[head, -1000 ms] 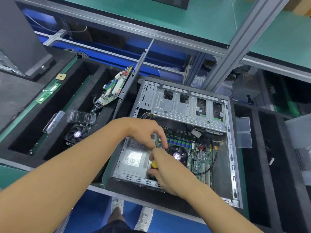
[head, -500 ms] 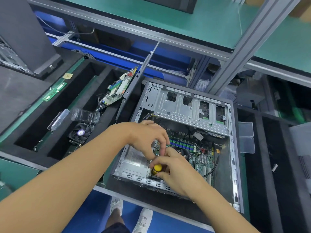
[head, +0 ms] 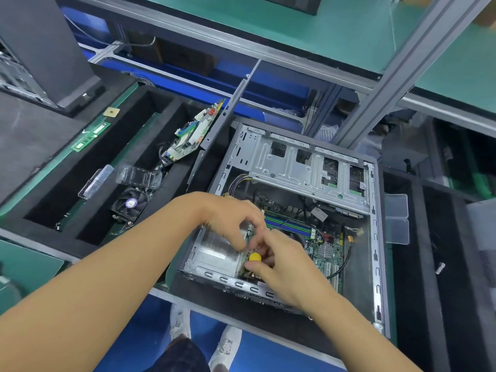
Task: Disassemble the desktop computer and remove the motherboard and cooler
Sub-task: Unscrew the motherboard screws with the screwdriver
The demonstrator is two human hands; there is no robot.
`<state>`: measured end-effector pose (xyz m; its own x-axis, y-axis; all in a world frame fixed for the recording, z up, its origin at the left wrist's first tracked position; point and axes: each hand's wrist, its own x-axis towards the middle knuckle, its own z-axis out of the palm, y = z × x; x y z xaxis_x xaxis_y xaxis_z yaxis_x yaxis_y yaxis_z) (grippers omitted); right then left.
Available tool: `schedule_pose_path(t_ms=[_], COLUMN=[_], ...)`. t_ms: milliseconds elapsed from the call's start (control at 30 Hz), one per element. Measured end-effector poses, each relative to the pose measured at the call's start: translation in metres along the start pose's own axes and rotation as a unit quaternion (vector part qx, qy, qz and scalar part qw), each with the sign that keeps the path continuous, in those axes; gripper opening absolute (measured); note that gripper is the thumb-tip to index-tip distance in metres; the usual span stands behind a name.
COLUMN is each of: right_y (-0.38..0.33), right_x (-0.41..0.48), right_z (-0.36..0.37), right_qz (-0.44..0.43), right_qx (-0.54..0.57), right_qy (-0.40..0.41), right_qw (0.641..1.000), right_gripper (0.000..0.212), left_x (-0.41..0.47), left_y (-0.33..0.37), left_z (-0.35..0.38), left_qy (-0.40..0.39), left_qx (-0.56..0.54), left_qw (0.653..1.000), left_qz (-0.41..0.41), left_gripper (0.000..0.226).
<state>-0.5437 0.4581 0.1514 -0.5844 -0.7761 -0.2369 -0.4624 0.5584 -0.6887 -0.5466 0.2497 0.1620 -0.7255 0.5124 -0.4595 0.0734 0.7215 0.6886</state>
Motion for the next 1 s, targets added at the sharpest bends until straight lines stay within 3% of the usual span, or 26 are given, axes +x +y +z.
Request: schedule_pose_path(t_ms=[267, 433, 533, 600, 667, 733, 800, 900, 1000], right_y=[-0.007, -0.008, -0.009, -0.009, -0.011, -0.016, -0.024, -0.033, -0.037], right_x=[0.002, -0.002, -0.001, 0.001, 0.001, 0.001, 0.003, 0.007, 0.005], right_z=[-0.008, 0.0, 0.005, 0.008, 0.008, 0.007, 0.005, 0.004, 0.001], right_qz=[0.039, 0.048, 0.071, 0.119, 0.159, 0.165, 0.172, 0.172, 0.151], right_qx=[-0.035, 0.011, -0.003, -0.074, -0.142, -0.152, -0.153, -0.137, -0.144], right_qy=[0.038, 0.079, 0.108, 0.106, 0.081, 0.075, 0.08, 0.063, 0.035], right_qw=[0.998, 0.996, 0.992, 0.984, 0.974, 0.971, 0.97, 0.973, 0.977], right_gripper=[0.022, 0.015, 0.017, 0.026, 0.034, 0.037, 0.038, 0.024, 0.011], left_x=[0.001, 0.006, 0.007, 0.008, 0.011, 0.013, 0.015, 0.016, 0.013], left_y=[-0.003, -0.006, -0.009, -0.01, -0.012, -0.015, -0.015, -0.013, -0.016], left_z=[0.022, 0.044, 0.049, 0.052, 0.054, 0.054, 0.055, 0.056, 0.053], left_qy=[0.087, 0.177, 0.214, 0.235, 0.242, 0.247, 0.245, 0.253, 0.229], left_qx=[0.06, 0.079, 0.112, 0.144, 0.155, 0.155, 0.173, 0.195, 0.196], left_qw=[0.993, 0.981, 0.97, 0.961, 0.958, 0.956, 0.954, 0.947, 0.952], left_qz=[-0.055, 0.002, -0.005, 0.011, 0.026, 0.027, 0.021, 0.027, 0.051], left_gripper=[0.037, 0.052, 0.037, 0.038, 0.04, 0.037, 0.049, 0.062, 0.052])
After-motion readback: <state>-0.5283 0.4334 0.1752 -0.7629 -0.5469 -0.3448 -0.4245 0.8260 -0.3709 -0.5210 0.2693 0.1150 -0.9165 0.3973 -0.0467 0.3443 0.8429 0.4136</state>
